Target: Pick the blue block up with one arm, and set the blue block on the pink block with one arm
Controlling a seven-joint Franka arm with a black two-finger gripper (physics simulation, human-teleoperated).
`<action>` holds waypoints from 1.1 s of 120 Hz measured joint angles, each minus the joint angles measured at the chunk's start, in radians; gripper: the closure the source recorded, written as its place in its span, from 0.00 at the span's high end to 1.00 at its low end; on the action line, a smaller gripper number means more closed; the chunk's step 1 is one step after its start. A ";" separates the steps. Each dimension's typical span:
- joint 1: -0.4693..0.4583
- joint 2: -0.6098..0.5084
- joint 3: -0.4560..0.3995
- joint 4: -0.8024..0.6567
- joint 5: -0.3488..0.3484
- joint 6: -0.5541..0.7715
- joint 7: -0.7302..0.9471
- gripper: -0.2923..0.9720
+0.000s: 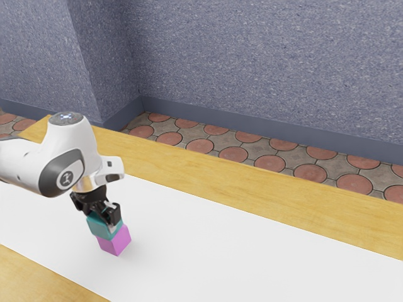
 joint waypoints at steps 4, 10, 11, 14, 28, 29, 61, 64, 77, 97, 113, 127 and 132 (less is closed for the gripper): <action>0.000 0.001 0.001 0.000 -0.006 -0.001 0.003 0.51; 0.000 0.006 0.003 0.001 -0.028 -0.002 0.014 0.51; 0.000 0.007 0.003 0.001 -0.031 -0.002 0.016 0.51; 0.000 0.008 0.004 0.002 -0.039 -0.002 0.022 0.51; 0.021 0.010 0.006 0.005 -0.069 -0.004 0.062 0.51; 0.024 0.010 0.006 0.005 -0.070 -0.004 0.065 0.51; 0.045 0.018 0.006 0.007 -0.083 -0.005 0.177 0.51; 0.045 0.019 0.006 0.007 -0.083 -0.005 0.187 0.51; 0.044 0.045 0.005 0.035 -0.083 -0.005 0.227 0.51; 0.044 0.058 0.006 0.049 -0.085 -0.005 0.274 0.50; 0.045 0.059 0.006 0.048 -0.102 -0.005 0.295 0.50; 0.062 0.058 0.006 0.048 -0.109 -0.005 0.295 0.49; 0.065 0.056 0.006 0.046 -0.110 -0.005 0.294 0.49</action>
